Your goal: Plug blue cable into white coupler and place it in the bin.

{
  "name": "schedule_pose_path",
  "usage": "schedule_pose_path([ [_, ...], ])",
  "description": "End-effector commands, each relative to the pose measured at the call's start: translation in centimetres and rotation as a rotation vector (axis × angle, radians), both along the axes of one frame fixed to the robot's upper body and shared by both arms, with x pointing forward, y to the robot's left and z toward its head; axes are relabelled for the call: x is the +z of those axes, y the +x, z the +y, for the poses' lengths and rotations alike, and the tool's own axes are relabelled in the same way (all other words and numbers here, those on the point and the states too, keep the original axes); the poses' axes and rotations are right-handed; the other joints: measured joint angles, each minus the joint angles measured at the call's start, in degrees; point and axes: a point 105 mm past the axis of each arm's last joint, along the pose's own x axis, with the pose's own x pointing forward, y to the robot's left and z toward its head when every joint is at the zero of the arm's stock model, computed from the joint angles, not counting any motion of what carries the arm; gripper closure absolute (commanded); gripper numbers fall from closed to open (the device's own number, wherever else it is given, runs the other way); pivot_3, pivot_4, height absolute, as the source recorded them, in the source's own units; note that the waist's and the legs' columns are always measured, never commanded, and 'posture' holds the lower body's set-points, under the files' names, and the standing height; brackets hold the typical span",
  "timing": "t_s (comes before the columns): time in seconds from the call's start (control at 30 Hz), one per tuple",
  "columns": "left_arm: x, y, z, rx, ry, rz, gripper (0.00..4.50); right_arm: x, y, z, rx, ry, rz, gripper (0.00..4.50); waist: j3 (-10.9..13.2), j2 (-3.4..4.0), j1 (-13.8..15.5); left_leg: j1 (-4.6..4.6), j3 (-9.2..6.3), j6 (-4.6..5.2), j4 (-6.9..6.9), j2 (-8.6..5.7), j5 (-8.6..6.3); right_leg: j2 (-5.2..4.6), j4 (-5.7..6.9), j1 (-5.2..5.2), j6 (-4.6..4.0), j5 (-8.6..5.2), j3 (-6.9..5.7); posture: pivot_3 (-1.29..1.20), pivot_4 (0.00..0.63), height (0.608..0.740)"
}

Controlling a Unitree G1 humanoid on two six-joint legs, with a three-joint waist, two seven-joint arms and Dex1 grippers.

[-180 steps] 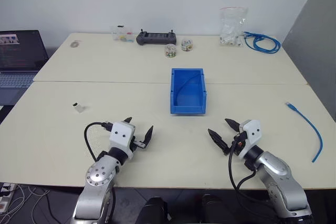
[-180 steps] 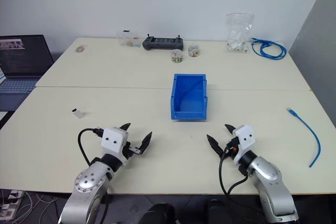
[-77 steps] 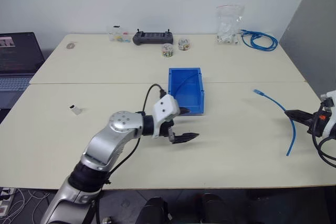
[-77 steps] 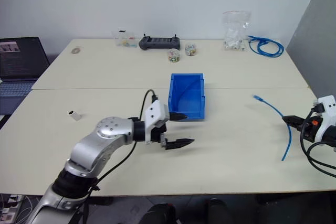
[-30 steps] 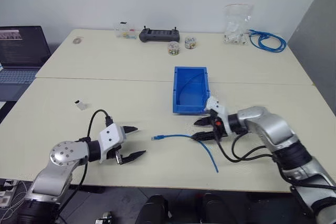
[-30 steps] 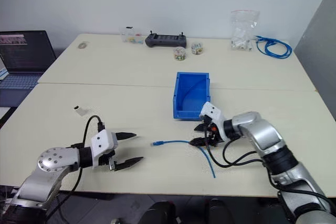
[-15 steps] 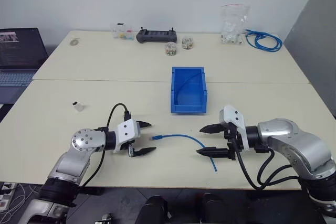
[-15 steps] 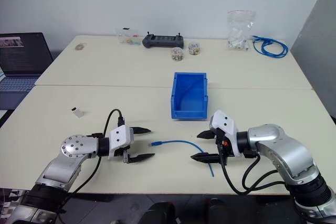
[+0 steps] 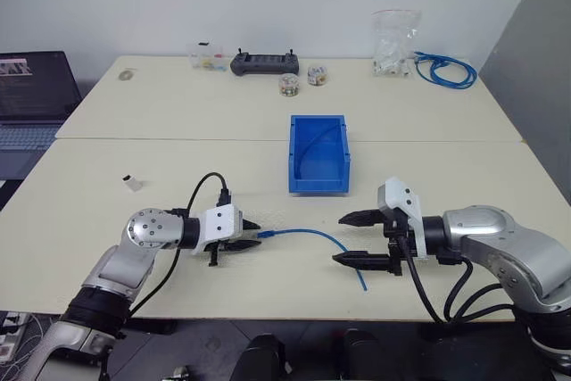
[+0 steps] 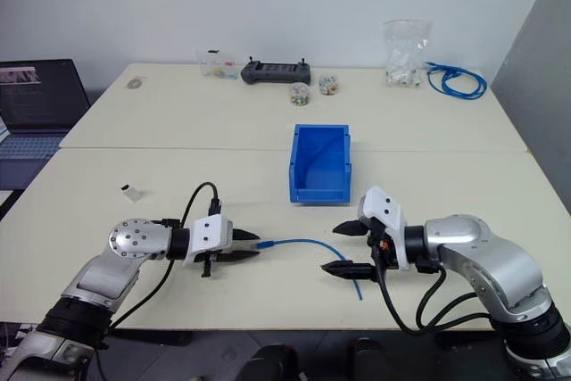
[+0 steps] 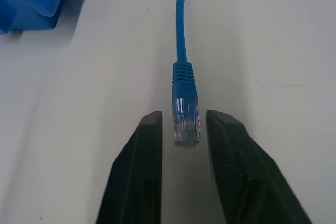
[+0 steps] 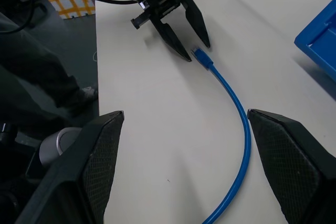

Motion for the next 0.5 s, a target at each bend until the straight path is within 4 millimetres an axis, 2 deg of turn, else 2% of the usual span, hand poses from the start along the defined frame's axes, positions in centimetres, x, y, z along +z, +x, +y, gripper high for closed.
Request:
schedule_pose_path([
  [0.03,-3.6,-0.6,3.0,0.070,0.174,0.115,3.92,1.1,-0.5,0.1,0.023,0.034,-0.075,0.52,-0.10,0.10,0.01,0.01,0.00,0.00,0.00,0.00,0.00,0.00,0.00,0.01,0.00,0.00,0.00,0.00,0.150,0.740],
  [0.1,-3.5,-0.5,2.5,0.052,0.166,0.117,4.27,1.1,-0.6,0.2,0.032,0.044,-0.090,0.52,-0.16,0.15,0.00,0.04,0.02,0.00,0.00,0.00,0.00,0.00,0.00,0.03,0.01,-0.01,0.01,0.00,0.150,0.740],
  [0.27,-2.4,-0.9,0.3,-0.009,0.108,0.154,4.27,1.4,-1.0,0.3,0.051,0.083,-0.118,0.52,-0.18,0.19,-0.04,0.07,0.03,0.00,0.00,0.00,0.00,0.02,0.01,0.06,0.01,-0.01,0.01,0.00,0.150,0.740],
  [0.5,2.0,-0.6,-4.0,-0.027,-0.104,0.284,4.27,2.3,-2.4,0.4,0.107,0.171,-0.074,0.52,-0.08,0.06,-0.03,-0.12,0.00,0.01,0.03,-0.04,0.00,0.03,-0.02,-0.02,0.03,-0.01,-0.01,0.00,0.150,0.740],
])
